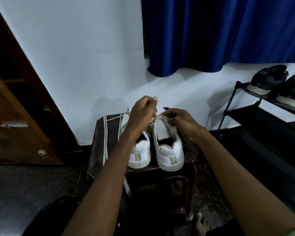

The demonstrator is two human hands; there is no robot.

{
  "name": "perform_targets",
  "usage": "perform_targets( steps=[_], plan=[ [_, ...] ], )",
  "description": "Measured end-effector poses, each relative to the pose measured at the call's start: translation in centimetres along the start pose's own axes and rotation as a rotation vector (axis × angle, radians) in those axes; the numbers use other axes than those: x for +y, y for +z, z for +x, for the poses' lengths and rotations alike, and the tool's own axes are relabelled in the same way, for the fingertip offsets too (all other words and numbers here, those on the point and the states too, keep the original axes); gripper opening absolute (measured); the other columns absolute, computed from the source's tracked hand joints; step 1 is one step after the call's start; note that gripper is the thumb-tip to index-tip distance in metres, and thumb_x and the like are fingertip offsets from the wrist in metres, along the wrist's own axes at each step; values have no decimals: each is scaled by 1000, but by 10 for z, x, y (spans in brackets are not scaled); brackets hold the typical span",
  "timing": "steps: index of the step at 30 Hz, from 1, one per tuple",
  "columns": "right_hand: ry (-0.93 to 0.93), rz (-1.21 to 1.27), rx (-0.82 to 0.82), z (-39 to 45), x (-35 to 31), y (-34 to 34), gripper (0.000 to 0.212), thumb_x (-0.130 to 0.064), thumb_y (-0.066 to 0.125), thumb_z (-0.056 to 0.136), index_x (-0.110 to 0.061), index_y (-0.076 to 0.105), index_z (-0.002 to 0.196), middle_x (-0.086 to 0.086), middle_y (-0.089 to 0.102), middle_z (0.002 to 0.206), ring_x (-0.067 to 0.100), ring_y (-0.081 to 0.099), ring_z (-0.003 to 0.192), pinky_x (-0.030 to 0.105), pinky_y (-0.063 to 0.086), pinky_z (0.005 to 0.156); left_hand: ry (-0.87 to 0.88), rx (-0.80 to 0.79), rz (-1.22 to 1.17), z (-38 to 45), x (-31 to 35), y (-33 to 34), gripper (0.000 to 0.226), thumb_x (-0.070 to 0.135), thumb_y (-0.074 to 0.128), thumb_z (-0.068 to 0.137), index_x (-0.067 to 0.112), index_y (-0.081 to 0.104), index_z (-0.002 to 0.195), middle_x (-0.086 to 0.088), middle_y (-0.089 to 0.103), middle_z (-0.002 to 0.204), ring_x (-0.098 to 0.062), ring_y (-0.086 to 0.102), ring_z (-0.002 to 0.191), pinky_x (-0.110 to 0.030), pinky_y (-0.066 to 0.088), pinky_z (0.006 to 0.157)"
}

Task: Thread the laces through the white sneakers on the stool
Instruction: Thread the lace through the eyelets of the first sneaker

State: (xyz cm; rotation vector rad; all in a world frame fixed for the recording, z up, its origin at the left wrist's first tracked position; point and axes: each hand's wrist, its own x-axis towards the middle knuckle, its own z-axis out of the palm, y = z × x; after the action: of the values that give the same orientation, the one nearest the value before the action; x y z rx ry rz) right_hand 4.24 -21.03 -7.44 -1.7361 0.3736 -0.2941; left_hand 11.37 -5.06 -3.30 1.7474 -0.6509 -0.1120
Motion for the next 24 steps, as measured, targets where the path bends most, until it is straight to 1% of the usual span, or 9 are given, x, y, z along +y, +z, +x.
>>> perform_targets(
  steps=[2, 4, 7, 9, 13, 16, 19, 21, 24],
  plan=[
    [-6, 3, -2, -2, -1, 0, 41, 16, 47, 82, -3, 75, 104, 21, 73, 112, 20, 66, 98, 35, 54, 84, 16, 18, 295, -4, -2, 4, 37, 46, 74, 91, 17, 52, 97, 7, 59, 70, -19, 59, 69, -39, 47, 74],
    [-8, 3, -1, -2, 0, 0, 39, 15, 48, 85, -5, 76, 104, 20, 73, 113, 20, 67, 98, 37, 56, 88, 98, 8, 568, -8, -3, 8, 52, 42, 81, 85, 17, 42, 108, 7, 62, 78, -26, 64, 77, -39, 44, 80],
    [-14, -22, -6, 2, 4, 0, 42, 14, 49, 85, -11, 77, 104, 5, 69, 131, 19, 66, 117, 40, 55, 102, 138, -11, 691, -10, -6, 9, 71, 28, 81, 81, 19, 33, 133, 0, 69, 84, -31, 66, 80, -41, 47, 78],
    [-7, -28, -2, 1, 3, -1, 44, 15, 47, 85, -11, 77, 105, 2, 68, 132, 17, 65, 116, 34, 56, 97, 103, -48, 762, -10, -7, 6, 79, 22, 77, 79, 27, 32, 144, 1, 69, 82, -29, 65, 79, -40, 50, 76],
    [-30, -51, 1, -3, -1, 0, 44, 15, 47, 84, -8, 76, 107, 6, 72, 117, 14, 65, 103, 28, 55, 85, 138, -86, 919, -10, -3, 4, 32, 30, 76, 83, 34, 73, 115, 3, 76, 102, -24, 68, 102, -35, 45, 94],
    [-46, -73, 1, -1, 3, 0, 40, 12, 50, 86, -11, 77, 105, 6, 74, 115, 16, 67, 105, 32, 56, 91, 263, 27, 986, -10, -4, 8, 8, 26, 73, 88, 29, 81, 88, 5, 72, 92, -23, 68, 90, -34, 35, 85],
    [-57, -65, -3, -3, 1, 0, 39, 13, 50, 86, -9, 77, 104, 5, 73, 105, 7, 64, 94, 28, 54, 87, 344, 149, 894, -4, -13, 10, 16, 19, 80, 82, 24, 74, 67, 8, 52, 81, -23, 63, 73, -32, 34, 76],
    [-61, -31, -1, -4, 0, 1, 39, 14, 49, 86, -9, 76, 100, 9, 73, 99, 12, 64, 90, 31, 53, 83, 355, 202, 650, -1, -13, 7, 12, 20, 80, 83, 24, 76, 72, 9, 57, 90, -16, 63, 81, -32, 44, 76],
    [-56, -18, -2, -2, 1, 2, 40, 16, 49, 85, -12, 76, 96, 12, 73, 100, 17, 64, 94, 33, 52, 83, 221, 140, 128, 1, -5, 3, 17, 16, 61, 99, 14, 72, 86, 8, 72, 93, -8, 69, 89, -32, 53, 87]
  ],
)
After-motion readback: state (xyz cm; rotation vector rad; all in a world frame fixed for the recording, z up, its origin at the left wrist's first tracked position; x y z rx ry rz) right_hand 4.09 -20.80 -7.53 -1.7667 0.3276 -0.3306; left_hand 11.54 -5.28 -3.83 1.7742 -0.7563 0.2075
